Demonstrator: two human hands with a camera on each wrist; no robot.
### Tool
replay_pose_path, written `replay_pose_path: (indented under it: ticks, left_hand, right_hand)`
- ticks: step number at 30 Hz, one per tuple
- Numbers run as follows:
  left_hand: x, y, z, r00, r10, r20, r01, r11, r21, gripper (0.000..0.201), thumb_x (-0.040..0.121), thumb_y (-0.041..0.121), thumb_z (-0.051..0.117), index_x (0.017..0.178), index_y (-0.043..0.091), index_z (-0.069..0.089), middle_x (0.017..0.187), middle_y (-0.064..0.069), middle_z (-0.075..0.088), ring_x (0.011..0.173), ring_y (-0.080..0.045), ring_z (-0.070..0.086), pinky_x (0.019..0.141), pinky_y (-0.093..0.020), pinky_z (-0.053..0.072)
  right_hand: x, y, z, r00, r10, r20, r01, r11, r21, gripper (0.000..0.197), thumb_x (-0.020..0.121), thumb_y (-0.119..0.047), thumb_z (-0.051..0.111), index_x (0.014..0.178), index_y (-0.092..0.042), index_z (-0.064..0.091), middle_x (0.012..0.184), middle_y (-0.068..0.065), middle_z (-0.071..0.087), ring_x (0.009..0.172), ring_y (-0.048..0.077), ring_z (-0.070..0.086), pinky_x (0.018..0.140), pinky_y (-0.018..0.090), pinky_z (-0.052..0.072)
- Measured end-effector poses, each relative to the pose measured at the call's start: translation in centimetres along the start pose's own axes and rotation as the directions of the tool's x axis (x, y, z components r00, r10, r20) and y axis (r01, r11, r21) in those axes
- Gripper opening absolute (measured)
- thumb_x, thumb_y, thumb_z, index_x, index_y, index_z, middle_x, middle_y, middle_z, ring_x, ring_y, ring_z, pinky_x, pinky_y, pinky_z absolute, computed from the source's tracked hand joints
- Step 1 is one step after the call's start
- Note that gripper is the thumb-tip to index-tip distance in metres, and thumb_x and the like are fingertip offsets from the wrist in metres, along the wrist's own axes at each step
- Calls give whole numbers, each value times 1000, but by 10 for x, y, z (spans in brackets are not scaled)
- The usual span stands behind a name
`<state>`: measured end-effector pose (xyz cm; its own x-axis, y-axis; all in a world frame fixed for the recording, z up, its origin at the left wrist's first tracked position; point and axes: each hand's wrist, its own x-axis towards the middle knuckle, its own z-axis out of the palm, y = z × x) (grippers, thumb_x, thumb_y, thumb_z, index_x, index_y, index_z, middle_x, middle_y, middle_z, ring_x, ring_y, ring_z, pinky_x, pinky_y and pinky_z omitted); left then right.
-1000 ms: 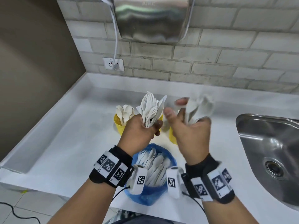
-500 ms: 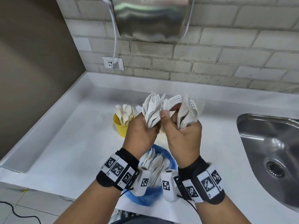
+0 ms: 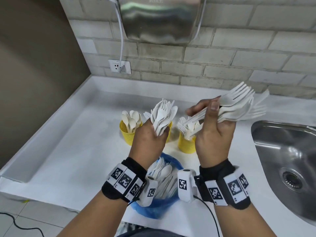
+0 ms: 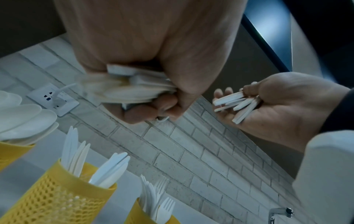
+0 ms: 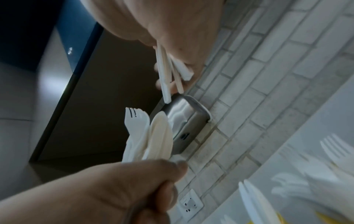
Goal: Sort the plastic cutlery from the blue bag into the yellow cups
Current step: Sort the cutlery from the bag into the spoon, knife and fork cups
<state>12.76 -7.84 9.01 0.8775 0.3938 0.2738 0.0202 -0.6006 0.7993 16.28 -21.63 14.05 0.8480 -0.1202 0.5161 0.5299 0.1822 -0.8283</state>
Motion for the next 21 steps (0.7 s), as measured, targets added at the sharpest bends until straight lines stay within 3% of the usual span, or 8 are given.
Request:
replay_pose_path:
  ticks: [2, 5, 8, 10, 12, 15, 18, 21]
  left_hand:
    - [1, 1, 1, 999, 21, -26, -20, 999, 27, 22, 93, 26, 70, 112, 13, 68, 85, -3, 73, 77, -21, 67, 69, -25, 49]
    - [2, 4, 2, 998, 33, -59, -30, 998, 60, 27, 93, 27, 70, 114, 10, 66, 88, -5, 71, 82, -27, 68, 74, -35, 53]
    - [2, 7, -1, 998, 21, -56, -15, 995, 101, 30, 94, 28, 67, 119, 12, 64, 86, -1, 66, 82, -27, 68, 68, -30, 48]
    - [2, 8, -2, 998, 28, -52, -21, 991, 132, 32, 94, 30, 65, 121, 13, 64, 90, -4, 71, 82, -25, 67, 66, -24, 41]
    - [0, 9, -4, 997, 49, -65, -41, 992, 117, 32, 94, 32, 65, 120, 14, 64, 89, -2, 71, 78, -22, 65, 64, -22, 40]
    - [-2, 10, -6, 993, 81, -87, -72, 992, 104, 31, 90, 30, 65, 116, 14, 65, 82, 3, 66, 71, -17, 60, 65, -25, 44]
    - [-5, 10, -8, 989, 110, -99, -96, 987, 132, 29, 88, 26, 65, 114, 13, 64, 78, 8, 59, 68, -12, 50, 62, -19, 34]
    - [-8, 12, -12, 990, 104, -94, -87, 982, 167, 28, 90, 23, 66, 117, 15, 62, 80, 7, 58, 70, -19, 55, 64, -23, 36]
  right_hand:
    - [1, -3, 1, 998, 22, 57, -22, 1000, 1, 30, 110, -18, 42, 91, -33, 60, 66, -7, 54, 59, 24, 55, 62, 37, 48]
    - [-2, -5, 0, 994, 83, 75, -77, 994, -81, 15, 99, -30, 66, 87, -22, 62, 62, -15, 52, 59, 8, 49, 65, 26, 48]
    - [-8, -5, 1, 975, 146, 170, -104, 968, -230, 32, 84, -32, 84, 77, -10, 62, 50, 2, 45, 48, 13, 41, 51, 30, 43]
    - [-10, -2, 2, 968, 158, 197, -95, 950, -299, 33, 81, -31, 86, 74, -7, 64, 50, 10, 47, 46, 22, 43, 51, 36, 45]
    - [-11, 0, 3, 974, 142, 176, -77, 941, -330, 37, 83, -32, 83, 73, 0, 65, 53, 12, 56, 52, 32, 55, 57, 41, 52]
    - [-11, 0, 4, 985, 135, 103, -100, 951, -292, 24, 88, -22, 77, 76, -3, 72, 63, 5, 70, 62, 22, 69, 64, 35, 58]
    - [-10, -4, 6, 985, 157, 72, -133, 957, -258, 17, 91, -14, 75, 77, -3, 73, 68, 4, 73, 65, 19, 71, 63, 30, 57]
    - [-7, -5, 4, 985, 139, 104, -105, 954, -281, 26, 88, -21, 77, 73, -2, 70, 63, 8, 69, 63, 29, 67, 63, 41, 56]
